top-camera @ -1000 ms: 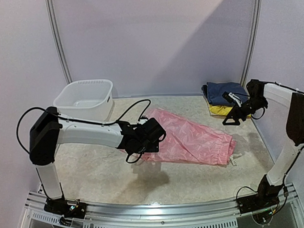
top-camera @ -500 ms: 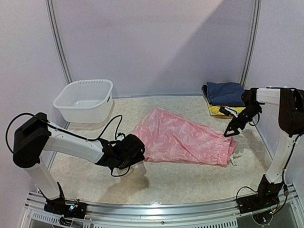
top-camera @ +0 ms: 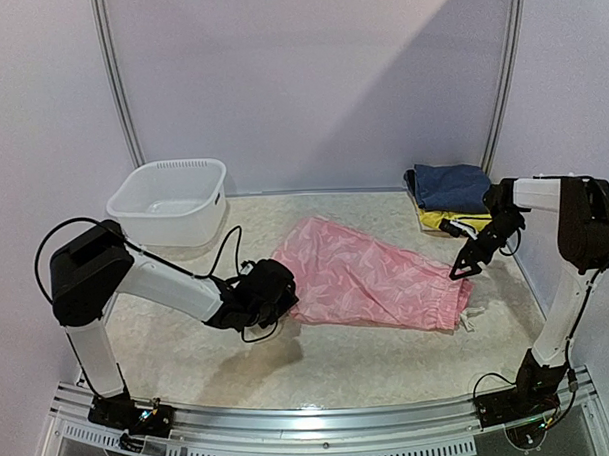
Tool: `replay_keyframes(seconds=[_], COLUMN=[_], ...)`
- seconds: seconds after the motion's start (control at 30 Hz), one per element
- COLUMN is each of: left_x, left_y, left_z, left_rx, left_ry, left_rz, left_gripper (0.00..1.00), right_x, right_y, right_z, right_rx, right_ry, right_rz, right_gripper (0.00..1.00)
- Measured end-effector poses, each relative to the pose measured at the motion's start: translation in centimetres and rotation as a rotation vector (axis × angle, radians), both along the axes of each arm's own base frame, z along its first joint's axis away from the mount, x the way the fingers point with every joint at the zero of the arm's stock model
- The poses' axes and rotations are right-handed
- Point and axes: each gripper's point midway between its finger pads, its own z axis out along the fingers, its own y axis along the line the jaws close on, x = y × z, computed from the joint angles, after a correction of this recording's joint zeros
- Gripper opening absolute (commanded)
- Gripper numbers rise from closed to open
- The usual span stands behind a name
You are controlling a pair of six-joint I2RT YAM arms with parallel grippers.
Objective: Fold and stack the mixed laundry pile
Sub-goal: Rotate the rectangle-folded shorts at the center of the board.
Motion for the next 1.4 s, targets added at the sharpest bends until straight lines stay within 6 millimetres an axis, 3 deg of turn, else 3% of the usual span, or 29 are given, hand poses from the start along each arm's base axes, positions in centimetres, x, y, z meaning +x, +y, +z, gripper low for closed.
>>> replay_keyframes(seconds=[0.13,0.33,0.5,0.67,0.8,0.93,1.03,1.13,1.27,1.4], left_x=[1.7,5.5,10.3,16.0,20.0,22.9,23.2,22.2,18.6,14.0], left_y=[-0.7,-1.0,-0.4,1.2,2.7,3.7,4.9,5.5,6.2,5.5], left_z=[-0.7,-1.0,-1.0,-0.7,-0.7,0.5,2.1,3.8,6.4,9.5], left_rx=[0.009,0.037,0.102,0.178,0.244,0.330,0.405,0.469,0.548,0.602], left_ry=[0.013,0.021,0.066,0.106,0.142,0.139,0.141,0.138,0.134,0.086], left_rz=[-0.020,-0.065,-0.134,-0.194,-0.217,-0.247,-0.259,-0.276,-0.321,-0.381], left_gripper=[0.00,0.00,0.00,0.00,0.29,0.44,0.49,0.50,0.50,0.51], right_x=[-0.8,-1.9,-2.8,-4.8,-6.4,-8.2,-9.8,-11.0,-11.3,-10.2], right_y=[0.0,0.1,0.3,0.5,0.6,1.5,3.2,5.2,7.5,8.9], right_z=[0.2,2.7,4.6,4.5,4.6,5.0,5.0,4.7,3.7,2.2], right_rx=[0.000,0.001,0.008,0.015,0.017,0.006,-0.023,-0.053,-0.112,-0.178], right_ry=[0.012,-0.033,-0.069,-0.050,-0.060,-0.113,-0.187,-0.283,-0.443,-0.575], right_rz=[0.008,0.023,0.042,0.076,0.128,0.230,0.371,0.524,0.716,0.856], right_gripper=[0.81,0.80,0.78,0.78,0.78,0.79,0.80,0.83,0.86,0.87])
